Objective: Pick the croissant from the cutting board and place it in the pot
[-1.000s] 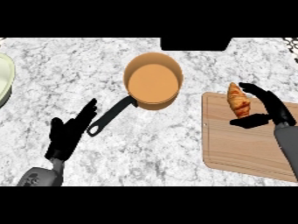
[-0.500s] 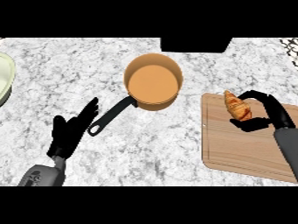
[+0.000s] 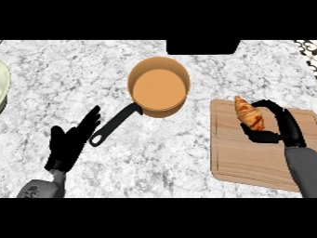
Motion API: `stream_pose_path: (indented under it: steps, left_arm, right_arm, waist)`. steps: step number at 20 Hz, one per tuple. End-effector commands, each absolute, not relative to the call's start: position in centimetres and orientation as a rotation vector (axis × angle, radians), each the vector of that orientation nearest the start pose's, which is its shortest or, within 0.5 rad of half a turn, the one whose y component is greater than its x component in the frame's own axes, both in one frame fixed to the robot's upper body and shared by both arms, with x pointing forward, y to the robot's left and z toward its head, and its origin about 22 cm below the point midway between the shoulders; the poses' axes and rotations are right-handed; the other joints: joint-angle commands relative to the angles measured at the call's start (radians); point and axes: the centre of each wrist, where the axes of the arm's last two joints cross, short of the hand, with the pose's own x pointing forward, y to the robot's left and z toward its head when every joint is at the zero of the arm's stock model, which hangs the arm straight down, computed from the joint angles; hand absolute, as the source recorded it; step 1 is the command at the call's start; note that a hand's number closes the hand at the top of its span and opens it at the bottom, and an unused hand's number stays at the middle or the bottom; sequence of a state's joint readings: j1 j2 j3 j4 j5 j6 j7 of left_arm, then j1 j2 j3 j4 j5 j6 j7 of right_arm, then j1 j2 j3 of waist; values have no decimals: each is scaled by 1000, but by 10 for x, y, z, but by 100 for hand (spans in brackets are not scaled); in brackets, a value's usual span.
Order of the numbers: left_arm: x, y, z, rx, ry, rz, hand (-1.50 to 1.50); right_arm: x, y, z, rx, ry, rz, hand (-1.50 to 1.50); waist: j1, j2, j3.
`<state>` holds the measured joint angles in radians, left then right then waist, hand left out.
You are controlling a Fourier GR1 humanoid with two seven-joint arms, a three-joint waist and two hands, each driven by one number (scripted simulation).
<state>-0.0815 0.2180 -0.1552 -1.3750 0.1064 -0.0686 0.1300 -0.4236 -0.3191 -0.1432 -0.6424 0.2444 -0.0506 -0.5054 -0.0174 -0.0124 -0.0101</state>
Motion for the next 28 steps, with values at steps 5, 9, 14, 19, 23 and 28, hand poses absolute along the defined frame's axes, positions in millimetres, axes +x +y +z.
stream_pose_path:
  steps: [5,9,14,19,23,28]
  left_arm:
    - [264,245,-16,-28,-1272,-242,0]
    - [258,246,-26,-15,-1261,-237,0]
    - [257,259,-25,-24,-1273,-236,0]
    - [250,237,-31,-35,-1281,-271,0]
    - [258,242,-36,-47,-1281,-278,0]
    - [262,241,-27,-57,-1269,-295,0]
  right_arm:
    - [283,-290,-58,-234,-1677,158,150]
    - [256,-278,-15,-350,-1724,237,150]
    - [234,-249,42,-497,-1761,265,150]
    - [218,-236,97,-633,-1777,368,150]
    - [227,-209,145,-691,-1754,431,150]
    - [250,-183,199,-772,-1722,464,150]
  waist:
    - [-29,-3,7]
    - [-31,-3,6]
    - [-11,3,7]
    - [8,8,8]
    - [16,12,8]
    - [24,12,8]
